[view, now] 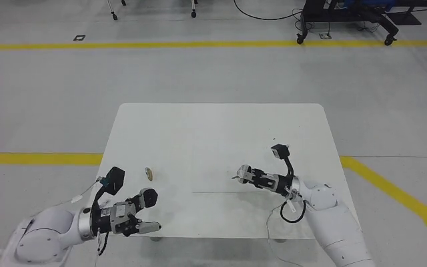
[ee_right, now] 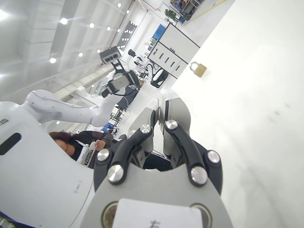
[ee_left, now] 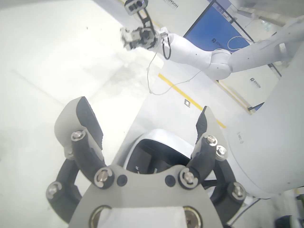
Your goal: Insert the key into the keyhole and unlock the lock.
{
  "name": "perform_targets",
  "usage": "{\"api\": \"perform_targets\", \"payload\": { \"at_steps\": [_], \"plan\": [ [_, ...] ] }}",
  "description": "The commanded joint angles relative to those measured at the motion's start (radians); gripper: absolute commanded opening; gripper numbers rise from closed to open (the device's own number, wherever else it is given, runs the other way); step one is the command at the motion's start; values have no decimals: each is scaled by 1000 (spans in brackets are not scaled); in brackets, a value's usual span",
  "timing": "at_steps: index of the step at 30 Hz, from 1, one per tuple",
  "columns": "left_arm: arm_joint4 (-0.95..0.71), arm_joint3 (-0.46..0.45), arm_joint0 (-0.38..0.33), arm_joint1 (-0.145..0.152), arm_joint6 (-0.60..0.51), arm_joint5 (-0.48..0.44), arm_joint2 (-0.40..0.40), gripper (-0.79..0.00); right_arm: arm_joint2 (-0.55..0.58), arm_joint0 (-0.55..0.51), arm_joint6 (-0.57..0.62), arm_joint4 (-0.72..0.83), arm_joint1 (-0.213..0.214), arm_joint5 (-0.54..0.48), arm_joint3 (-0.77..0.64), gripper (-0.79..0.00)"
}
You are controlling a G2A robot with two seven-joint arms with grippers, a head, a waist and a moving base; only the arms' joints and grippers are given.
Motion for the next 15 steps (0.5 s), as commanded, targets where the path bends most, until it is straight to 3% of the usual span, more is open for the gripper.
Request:
{"api": "perform_targets", "payload": {
  "at_steps": [1,4,7,9,10,13,15],
  "plan": [
    [12,0,1,0,-4,48,0,0,0,-1,-3,-4,0,0,-1,-785],
    [-141,-19,-12,7,-47,91,108,0,0,-1,-3,-4,0,0,-1,-785],
    [-350,50,-129,16,-138,182,212,-18,-19,-12,-10,21,-3,32,-21,-785],
    [-476,128,-225,13,-177,221,282,-169,-43,-9,8,68,-7,51,-35,-785],
    [-477,170,-271,11,-170,214,307,-172,-53,-4,19,84,-8,56,-32,-785],
    [-408,246,-366,0,-118,162,404,-62,-76,15,19,96,-13,67,-15,-785],
    [-354,300,-416,-9,-77,121,461,-74,-93,20,20,111,-16,65,-15,-785]
  ]
}}
